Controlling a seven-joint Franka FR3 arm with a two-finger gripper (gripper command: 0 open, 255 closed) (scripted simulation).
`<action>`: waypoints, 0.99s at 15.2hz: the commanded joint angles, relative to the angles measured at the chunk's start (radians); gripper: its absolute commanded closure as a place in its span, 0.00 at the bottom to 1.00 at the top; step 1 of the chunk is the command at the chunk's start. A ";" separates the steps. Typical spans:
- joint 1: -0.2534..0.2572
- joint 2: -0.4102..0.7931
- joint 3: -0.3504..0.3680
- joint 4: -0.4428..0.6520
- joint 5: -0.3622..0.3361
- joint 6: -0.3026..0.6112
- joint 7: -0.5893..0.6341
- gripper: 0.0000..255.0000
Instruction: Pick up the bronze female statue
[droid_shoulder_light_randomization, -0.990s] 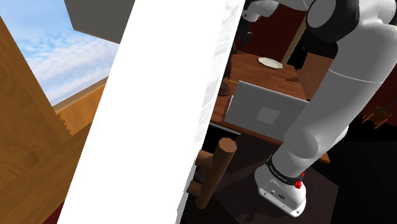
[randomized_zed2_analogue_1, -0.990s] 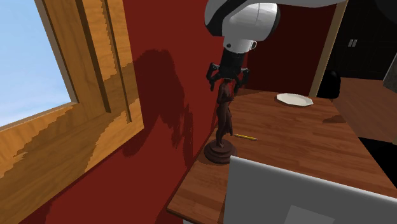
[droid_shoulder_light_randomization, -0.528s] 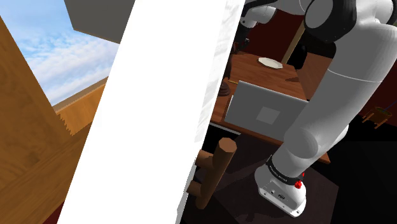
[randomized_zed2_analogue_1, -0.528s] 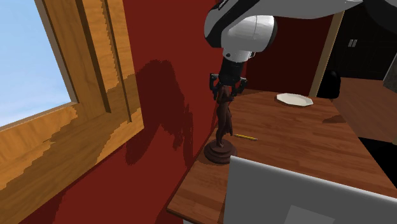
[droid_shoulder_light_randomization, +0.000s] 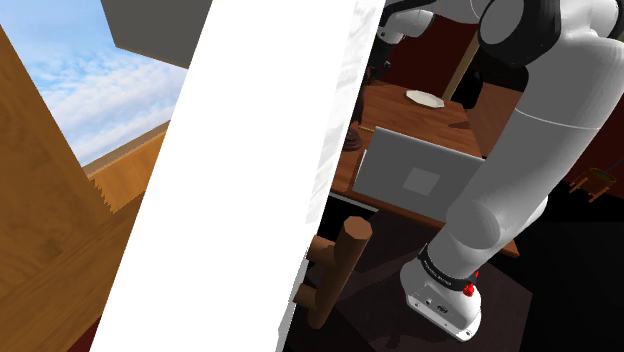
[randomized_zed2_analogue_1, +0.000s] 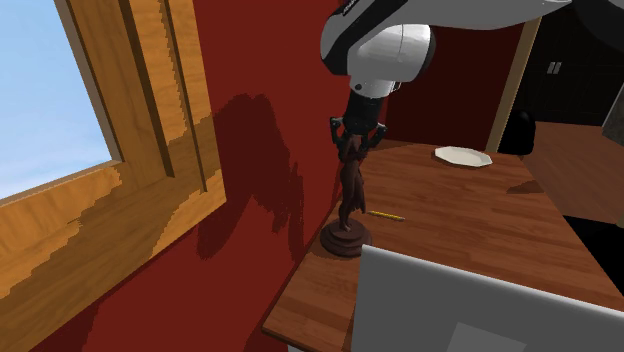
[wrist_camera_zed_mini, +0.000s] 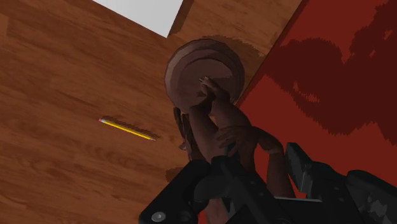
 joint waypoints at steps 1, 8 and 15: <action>-0.001 0.001 -0.001 -0.001 0.001 0.002 -0.002 1.00; -0.002 -0.011 -0.004 0.077 -0.012 -0.087 0.015 1.00; -0.005 -0.012 -0.007 0.170 -0.019 -0.180 0.028 1.00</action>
